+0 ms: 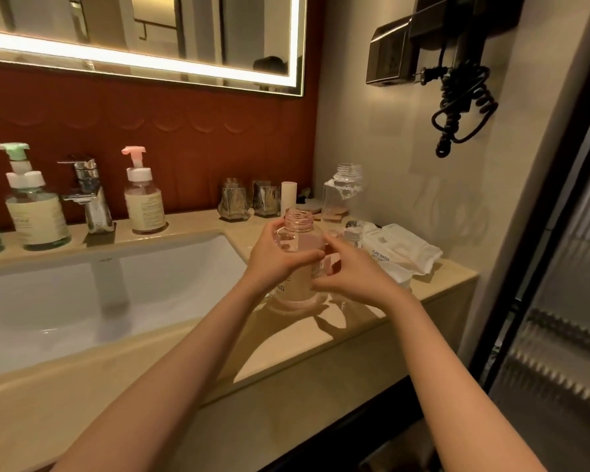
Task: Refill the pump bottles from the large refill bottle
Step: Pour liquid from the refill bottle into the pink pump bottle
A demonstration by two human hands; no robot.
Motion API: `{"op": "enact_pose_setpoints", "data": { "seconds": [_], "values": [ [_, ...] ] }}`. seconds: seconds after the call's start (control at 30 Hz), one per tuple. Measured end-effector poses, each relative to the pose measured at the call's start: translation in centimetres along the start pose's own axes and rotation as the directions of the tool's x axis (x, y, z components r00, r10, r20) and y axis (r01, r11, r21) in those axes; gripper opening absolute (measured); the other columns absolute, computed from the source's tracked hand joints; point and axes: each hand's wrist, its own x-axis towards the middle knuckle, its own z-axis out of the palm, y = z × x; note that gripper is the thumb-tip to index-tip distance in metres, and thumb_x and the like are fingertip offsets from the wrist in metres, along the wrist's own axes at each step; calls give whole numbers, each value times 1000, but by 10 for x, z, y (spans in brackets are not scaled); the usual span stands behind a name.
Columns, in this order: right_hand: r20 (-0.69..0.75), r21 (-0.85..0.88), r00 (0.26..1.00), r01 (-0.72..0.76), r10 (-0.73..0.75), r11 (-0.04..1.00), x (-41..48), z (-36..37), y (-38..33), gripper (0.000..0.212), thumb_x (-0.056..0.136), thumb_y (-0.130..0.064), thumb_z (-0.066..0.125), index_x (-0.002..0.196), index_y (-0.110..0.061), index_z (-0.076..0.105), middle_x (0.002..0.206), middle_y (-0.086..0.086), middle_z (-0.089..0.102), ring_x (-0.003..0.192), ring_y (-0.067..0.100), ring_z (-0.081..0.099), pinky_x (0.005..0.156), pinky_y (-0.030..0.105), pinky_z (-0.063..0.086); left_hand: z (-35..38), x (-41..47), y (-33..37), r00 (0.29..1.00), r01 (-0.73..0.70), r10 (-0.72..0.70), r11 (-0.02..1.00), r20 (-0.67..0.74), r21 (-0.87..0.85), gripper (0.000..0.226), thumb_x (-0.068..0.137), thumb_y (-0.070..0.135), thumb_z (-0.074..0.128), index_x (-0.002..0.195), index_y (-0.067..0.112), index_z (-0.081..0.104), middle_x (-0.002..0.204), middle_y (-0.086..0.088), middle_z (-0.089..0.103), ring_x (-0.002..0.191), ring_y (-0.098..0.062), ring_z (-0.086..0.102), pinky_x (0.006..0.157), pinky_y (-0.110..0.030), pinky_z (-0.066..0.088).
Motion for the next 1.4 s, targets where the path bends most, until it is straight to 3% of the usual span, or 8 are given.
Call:
{"op": "enact_pose_setpoints", "data": {
  "seconds": [0.1,0.17,0.27,0.33,0.5,0.73,1.07,1.4],
  "values": [
    [-422,144,905,13,50,989,2,-18,4,40,85,-11,62,123,-17,54,111,-2,58,98,14,58,66,12,42,1,4,-5,999,10,-9,1000,-34,14,82,65,22,83,133,17,37,128,-4,55,107,-14,54,86,-26,45],
    [-599,209,791,5,123,978,15,-27,4,46,81,-19,69,122,-14,49,113,1,54,106,20,54,76,21,44,3,4,-4,998,8,-6,1000,-58,28,82,65,25,83,133,19,36,129,-2,53,106,-13,52,85,-26,44],
    [-508,248,837,-85,204,965,40,-29,-3,91,70,-41,78,140,-14,28,136,7,43,122,23,44,94,33,40,6,7,-4,996,19,-16,999,-90,33,83,65,26,83,133,20,36,130,-2,53,105,-12,51,85,-25,43],
    [-460,217,859,-139,227,966,52,-23,-8,103,66,-46,79,144,-13,19,141,8,40,127,24,43,94,32,39,6,7,-5,995,19,-15,999,-99,40,83,65,28,83,133,21,36,129,-2,54,104,-12,51,85,-26,44],
    [-578,155,796,-108,179,982,66,-20,-7,66,66,-37,83,114,-11,46,104,2,56,97,19,55,73,27,40,7,8,-7,995,29,-26,999,-97,34,85,63,30,84,132,23,35,128,-2,54,112,-18,53,94,-36,47],
    [-592,-44,798,107,-112,993,66,-28,-26,56,61,-24,84,97,-21,42,93,-3,58,84,15,55,67,25,41,7,4,-5,994,3,0,1000,-109,27,81,65,30,83,130,21,36,117,3,52,104,-12,50,86,-27,44],
    [-445,-480,852,33,-276,876,57,-43,-17,57,67,-17,75,113,-10,42,104,5,56,91,28,53,70,32,37,7,5,-4,996,12,-9,999,-89,33,84,66,33,82,134,21,33,130,-2,50,104,-10,44,83,-24,40],
    [-329,-680,890,8,-315,733,53,-47,-10,65,70,-17,71,128,-13,41,108,7,57,98,29,54,80,36,37,9,6,-3,994,41,-35,997,-104,61,90,66,35,81,138,19,29,136,-5,46,115,-16,45,81,-23,39]
  ]
}}
